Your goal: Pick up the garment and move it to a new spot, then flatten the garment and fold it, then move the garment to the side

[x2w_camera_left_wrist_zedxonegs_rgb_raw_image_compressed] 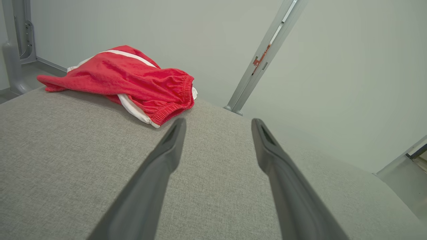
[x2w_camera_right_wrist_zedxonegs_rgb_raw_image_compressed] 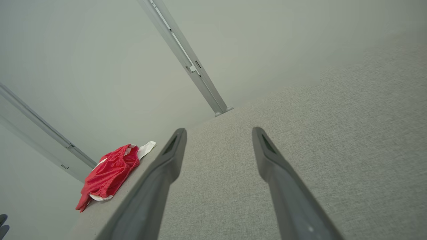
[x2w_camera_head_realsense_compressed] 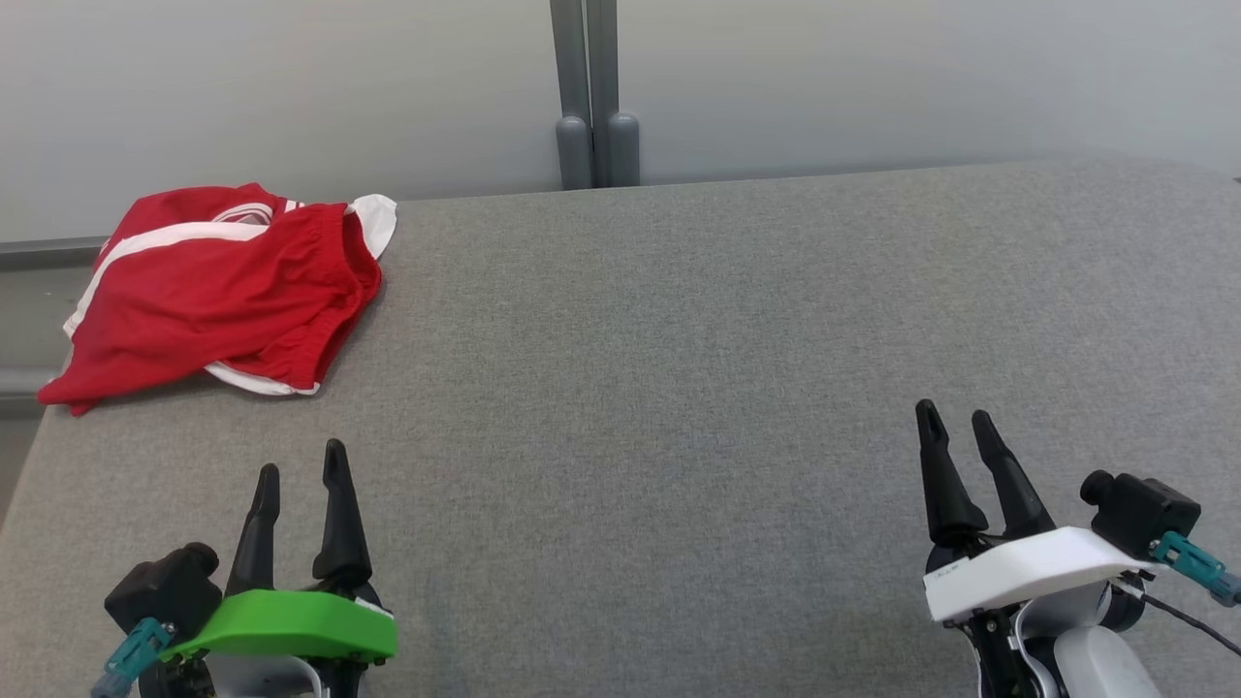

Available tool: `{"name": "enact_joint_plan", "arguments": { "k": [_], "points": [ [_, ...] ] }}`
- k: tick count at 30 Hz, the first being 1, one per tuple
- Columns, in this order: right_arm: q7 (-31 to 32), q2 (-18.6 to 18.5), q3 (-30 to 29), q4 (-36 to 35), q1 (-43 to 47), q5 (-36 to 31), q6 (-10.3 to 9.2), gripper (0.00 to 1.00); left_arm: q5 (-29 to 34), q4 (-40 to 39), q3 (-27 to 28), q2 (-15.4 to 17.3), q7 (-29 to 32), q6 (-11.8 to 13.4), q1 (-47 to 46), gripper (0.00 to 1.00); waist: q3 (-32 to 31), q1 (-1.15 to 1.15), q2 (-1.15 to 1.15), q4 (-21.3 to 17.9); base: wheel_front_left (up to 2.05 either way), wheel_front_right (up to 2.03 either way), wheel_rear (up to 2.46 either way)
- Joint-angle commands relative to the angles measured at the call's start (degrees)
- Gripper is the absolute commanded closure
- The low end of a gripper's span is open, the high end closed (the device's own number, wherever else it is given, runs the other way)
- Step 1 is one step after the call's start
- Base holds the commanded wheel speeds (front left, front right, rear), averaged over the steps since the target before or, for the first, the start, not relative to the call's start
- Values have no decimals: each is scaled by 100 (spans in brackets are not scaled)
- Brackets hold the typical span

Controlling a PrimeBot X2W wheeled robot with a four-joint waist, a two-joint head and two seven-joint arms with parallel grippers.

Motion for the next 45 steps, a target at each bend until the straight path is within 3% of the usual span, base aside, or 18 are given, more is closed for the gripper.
{"name": "enact_joint_plan", "arguments": {
  "k": [1, 17, 45],
  "points": [
    [-72, -33, 35, -40, 1, -205, 4, 0, 181, -55, -20, 43, -61, 26, 18, 0, 3, 0, 0, 0, 0, 0, 0],
    [-293, -39, 223, 11, -33, -1319, 4, 0, 1027, 68, -69, 51, -284, 56, 89, 0, 25, 0, 0, -5, 0, 0, 0],
    [-609, -46, 276, -65, 66, -2626, 5, 0, 2093, 261, -203, 60, -596, 183, 209, 0, 46, 0, 0, 6, 0, 0, 0]
  ]
}}
